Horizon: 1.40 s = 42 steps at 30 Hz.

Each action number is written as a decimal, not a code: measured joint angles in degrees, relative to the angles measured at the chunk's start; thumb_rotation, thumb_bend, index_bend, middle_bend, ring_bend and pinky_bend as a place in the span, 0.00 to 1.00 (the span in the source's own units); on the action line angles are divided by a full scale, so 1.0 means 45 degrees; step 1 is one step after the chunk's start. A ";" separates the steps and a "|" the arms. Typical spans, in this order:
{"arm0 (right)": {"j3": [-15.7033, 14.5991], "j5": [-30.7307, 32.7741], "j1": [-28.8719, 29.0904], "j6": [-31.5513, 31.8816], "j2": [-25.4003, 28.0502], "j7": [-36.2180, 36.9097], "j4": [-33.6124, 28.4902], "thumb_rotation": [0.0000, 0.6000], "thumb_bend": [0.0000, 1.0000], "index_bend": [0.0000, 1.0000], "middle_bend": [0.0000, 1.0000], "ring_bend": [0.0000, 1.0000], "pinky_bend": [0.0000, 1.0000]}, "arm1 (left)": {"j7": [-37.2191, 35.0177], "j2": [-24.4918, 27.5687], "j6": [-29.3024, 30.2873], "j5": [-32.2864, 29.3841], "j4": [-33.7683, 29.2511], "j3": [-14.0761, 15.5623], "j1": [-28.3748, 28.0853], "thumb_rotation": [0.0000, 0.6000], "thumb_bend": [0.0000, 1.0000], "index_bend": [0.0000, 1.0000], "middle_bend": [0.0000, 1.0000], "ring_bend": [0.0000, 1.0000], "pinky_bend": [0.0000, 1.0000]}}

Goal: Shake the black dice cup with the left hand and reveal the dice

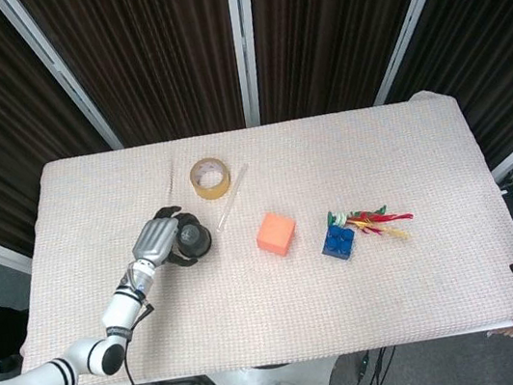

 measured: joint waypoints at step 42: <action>-0.0096 -0.0260 -0.0065 0.0058 -0.0238 0.0395 0.0397 1.00 0.14 0.00 0.00 0.00 0.00 | 0.1686 0.4304 0.0795 -0.1895 -0.5056 -0.1452 -0.0803 1.00 0.26 0.53 0.56 0.18 0.11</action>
